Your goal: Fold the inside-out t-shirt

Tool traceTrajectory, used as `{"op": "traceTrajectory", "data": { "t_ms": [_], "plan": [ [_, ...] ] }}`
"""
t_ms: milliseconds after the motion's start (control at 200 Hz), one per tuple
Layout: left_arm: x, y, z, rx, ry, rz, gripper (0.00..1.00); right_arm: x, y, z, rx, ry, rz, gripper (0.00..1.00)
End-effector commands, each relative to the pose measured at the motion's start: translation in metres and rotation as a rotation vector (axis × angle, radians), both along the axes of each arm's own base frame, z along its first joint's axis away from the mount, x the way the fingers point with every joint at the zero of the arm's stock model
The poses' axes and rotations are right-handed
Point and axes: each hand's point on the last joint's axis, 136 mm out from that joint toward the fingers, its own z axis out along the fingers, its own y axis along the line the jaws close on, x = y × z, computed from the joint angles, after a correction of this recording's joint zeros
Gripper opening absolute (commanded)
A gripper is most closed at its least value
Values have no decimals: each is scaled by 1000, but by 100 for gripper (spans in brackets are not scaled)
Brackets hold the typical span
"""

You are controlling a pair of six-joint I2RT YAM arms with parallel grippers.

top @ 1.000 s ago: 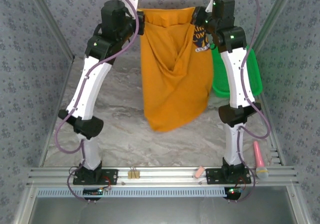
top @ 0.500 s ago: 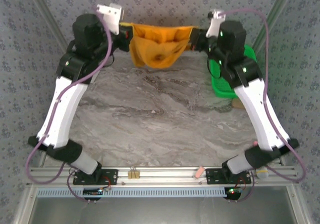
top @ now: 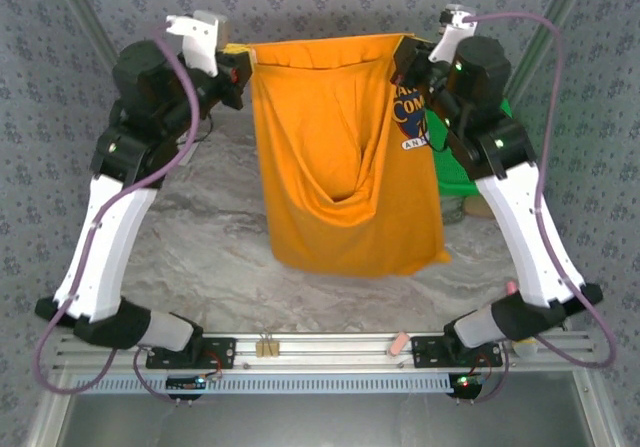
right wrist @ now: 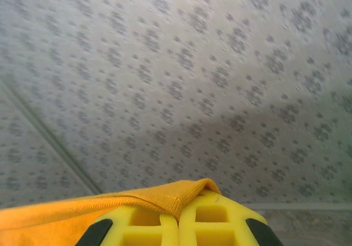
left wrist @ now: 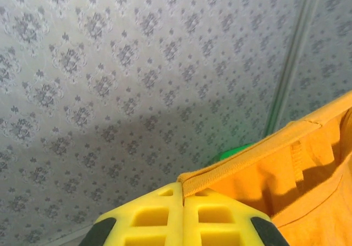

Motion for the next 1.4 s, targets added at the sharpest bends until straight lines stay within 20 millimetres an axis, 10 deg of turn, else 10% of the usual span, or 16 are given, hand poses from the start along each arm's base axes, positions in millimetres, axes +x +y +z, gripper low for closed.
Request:
{"op": "traceTrajectory", "data": {
  "t_ms": [0, 280, 495, 620, 830, 955, 1054, 1124, 1214, 1394],
  "plan": [
    [35, 17, -5, 30, 12, 105, 0, 38, -25, -14, 50, 66, -104, 0],
    [99, 16, -2, 41, -23, 151, 0, 114, 2, -5, 23, 38, 13, 0],
    [82, 9, 60, -17, -171, 57, 0, 86, -7, 49, 152, -59, 135, 0],
    [57, -7, 39, 28, -61, -77, 0, 58, 7, 34, 61, -4, 191, 0],
    [11, -38, -97, 140, 159, -246, 5, -12, 34, -78, -72, 102, 239, 0],
    [-28, -28, -208, 103, 287, -204, 57, -57, 16, -237, -161, 344, 112, 17],
    [-51, -13, -301, 42, 465, -133, 69, -113, 3, -386, -198, 627, 74, 35],
    [-66, -1, -345, 14, 591, -79, 73, -151, -6, -448, -166, 771, 63, 39],
    [-82, 7, -371, 46, 680, -64, 74, -166, -18, -458, -164, 789, 34, 42],
    [-70, 7, -377, 62, 713, -25, 74, -136, -15, -399, -331, 637, 92, 54]
  ]
}}
